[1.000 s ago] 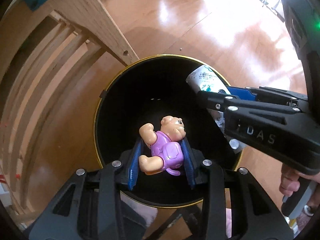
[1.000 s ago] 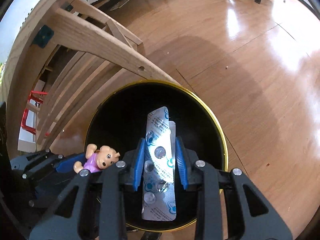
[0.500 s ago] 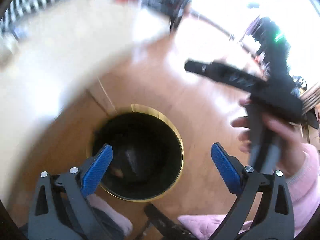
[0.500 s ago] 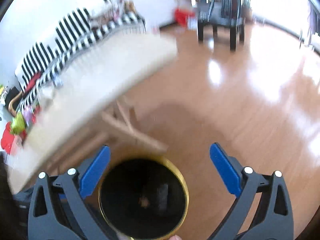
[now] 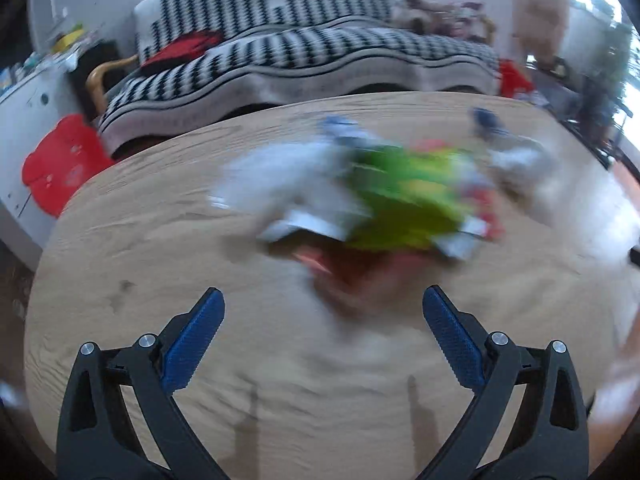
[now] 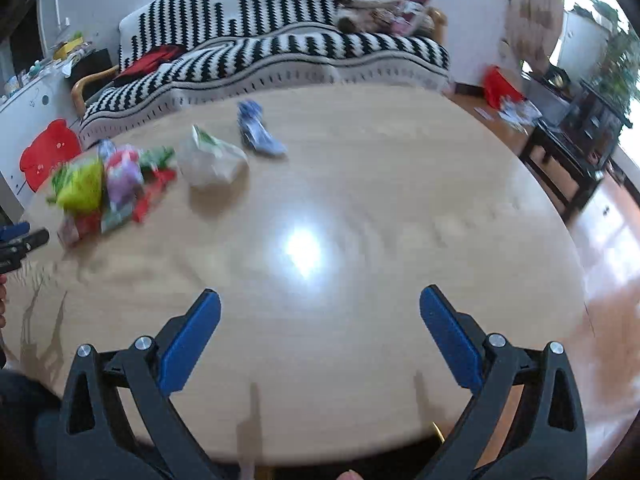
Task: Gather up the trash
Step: 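Grasp the white paper box with the left tool while the right tool grasps the blue foil wrapper, then carry the paper box and foil wrapper over the bin with both tools, then open both tools to drop the box and wrapper into the bin, then grasp the red cigarette pack with the left tool while the right tool grasps the white paper cup, then carry the cigarette pack and paper cup over the bin with both tools, then open both tools to drop the pack and cup into the bin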
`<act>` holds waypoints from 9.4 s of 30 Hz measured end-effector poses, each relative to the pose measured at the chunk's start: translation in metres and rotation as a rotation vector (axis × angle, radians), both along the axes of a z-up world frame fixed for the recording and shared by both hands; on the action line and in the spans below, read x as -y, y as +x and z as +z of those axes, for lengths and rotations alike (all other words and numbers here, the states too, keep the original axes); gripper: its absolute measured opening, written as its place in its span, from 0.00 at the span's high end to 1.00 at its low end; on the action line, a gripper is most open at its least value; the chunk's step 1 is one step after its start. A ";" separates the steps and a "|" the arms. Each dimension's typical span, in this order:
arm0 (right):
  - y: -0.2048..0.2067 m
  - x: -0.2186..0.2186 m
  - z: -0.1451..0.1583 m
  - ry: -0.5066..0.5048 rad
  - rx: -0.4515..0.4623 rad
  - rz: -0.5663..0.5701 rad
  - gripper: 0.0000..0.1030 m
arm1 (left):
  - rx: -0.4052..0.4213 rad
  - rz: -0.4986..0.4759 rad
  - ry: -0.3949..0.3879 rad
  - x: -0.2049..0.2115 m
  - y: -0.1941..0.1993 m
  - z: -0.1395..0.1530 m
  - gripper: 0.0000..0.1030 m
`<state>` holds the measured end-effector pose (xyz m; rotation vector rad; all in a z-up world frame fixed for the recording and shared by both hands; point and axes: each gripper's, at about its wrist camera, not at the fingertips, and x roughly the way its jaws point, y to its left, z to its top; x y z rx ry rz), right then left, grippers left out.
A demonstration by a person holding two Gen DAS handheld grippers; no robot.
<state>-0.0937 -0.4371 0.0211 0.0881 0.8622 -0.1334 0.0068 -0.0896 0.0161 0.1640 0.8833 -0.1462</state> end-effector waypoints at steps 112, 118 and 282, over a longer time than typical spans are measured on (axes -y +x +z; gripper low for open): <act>-0.166 0.037 0.042 0.159 0.087 -0.215 0.69 | 0.063 -0.611 -0.396 0.106 -0.125 0.094 0.62; -0.258 0.105 -0.035 0.369 0.004 -0.410 0.69 | -0.153 -0.788 -0.313 0.235 -0.205 0.025 0.62; -0.238 0.127 -0.211 0.541 -0.286 -0.433 0.52 | -0.486 -0.688 0.157 0.331 -0.206 -0.174 0.43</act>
